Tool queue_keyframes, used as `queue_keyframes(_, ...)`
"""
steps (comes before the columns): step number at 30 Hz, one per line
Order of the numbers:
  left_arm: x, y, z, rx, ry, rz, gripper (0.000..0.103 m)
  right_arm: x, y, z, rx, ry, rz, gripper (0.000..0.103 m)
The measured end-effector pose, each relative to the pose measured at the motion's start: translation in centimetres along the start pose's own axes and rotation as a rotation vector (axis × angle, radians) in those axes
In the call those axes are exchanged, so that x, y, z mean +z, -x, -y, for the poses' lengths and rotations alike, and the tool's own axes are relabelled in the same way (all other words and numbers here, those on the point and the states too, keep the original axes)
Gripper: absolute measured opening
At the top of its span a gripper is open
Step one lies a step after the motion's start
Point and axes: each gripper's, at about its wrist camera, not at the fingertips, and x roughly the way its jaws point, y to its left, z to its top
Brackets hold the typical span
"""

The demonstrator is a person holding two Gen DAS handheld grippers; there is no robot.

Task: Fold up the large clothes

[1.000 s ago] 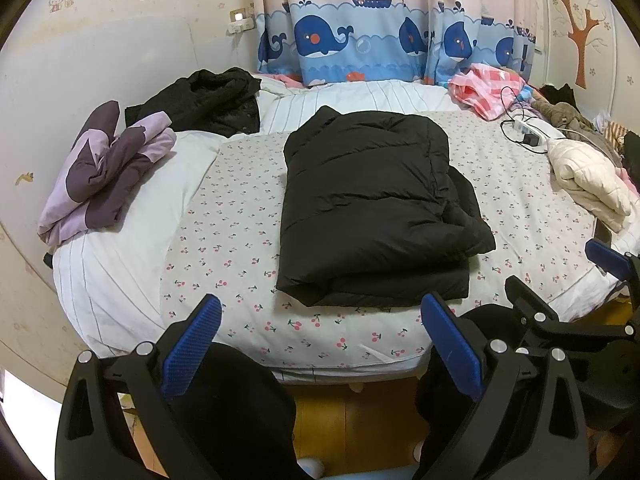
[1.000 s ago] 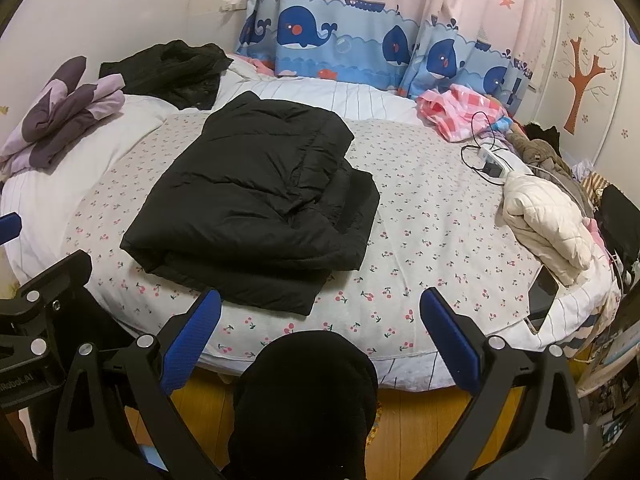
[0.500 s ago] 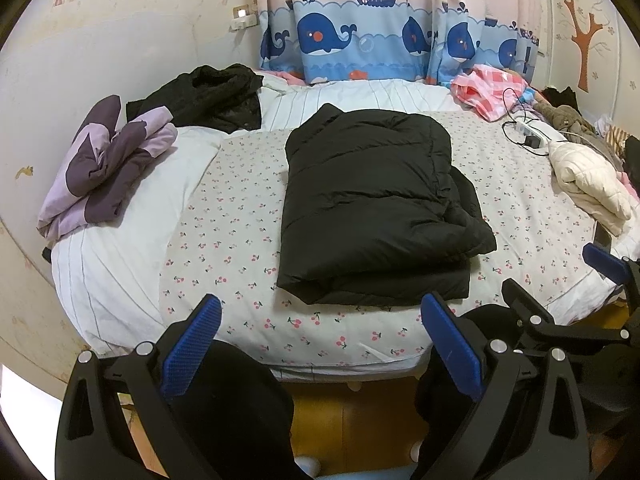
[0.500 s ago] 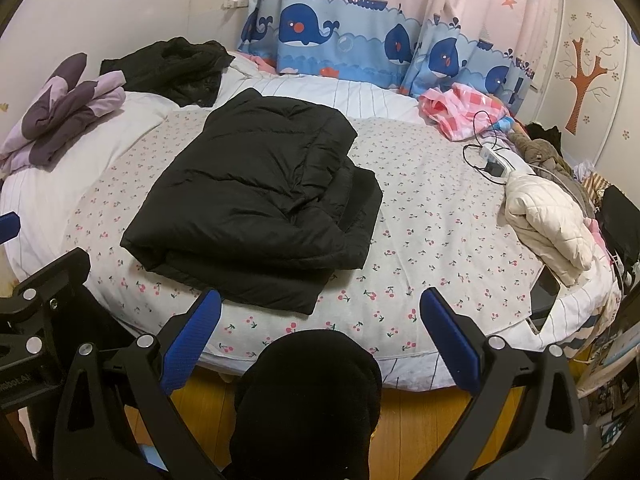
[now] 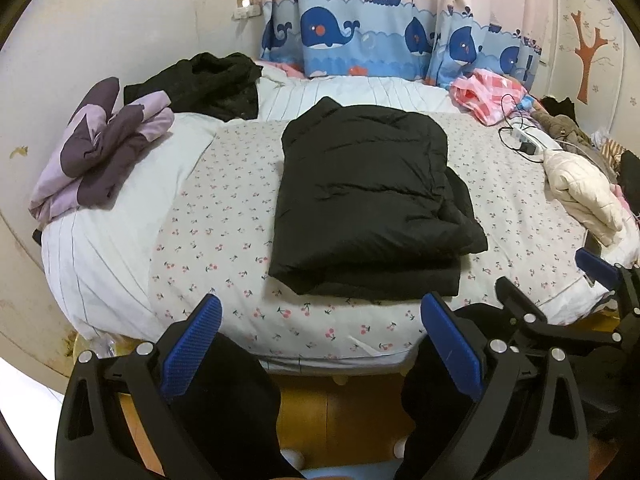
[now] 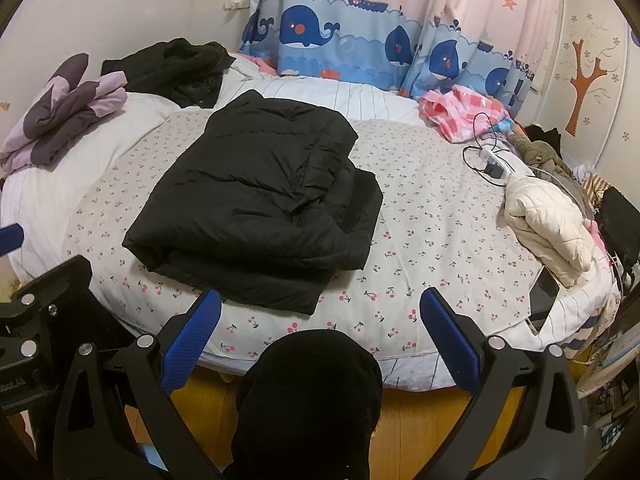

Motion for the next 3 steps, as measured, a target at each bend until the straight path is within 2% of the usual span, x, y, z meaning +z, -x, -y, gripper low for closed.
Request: queue_keyframes(3,-0.15,0.12,-0.04,0.002,-0.003,0.001,0.096,0.15,0.19,0.23,0.001,0.004,0.004,0.096)
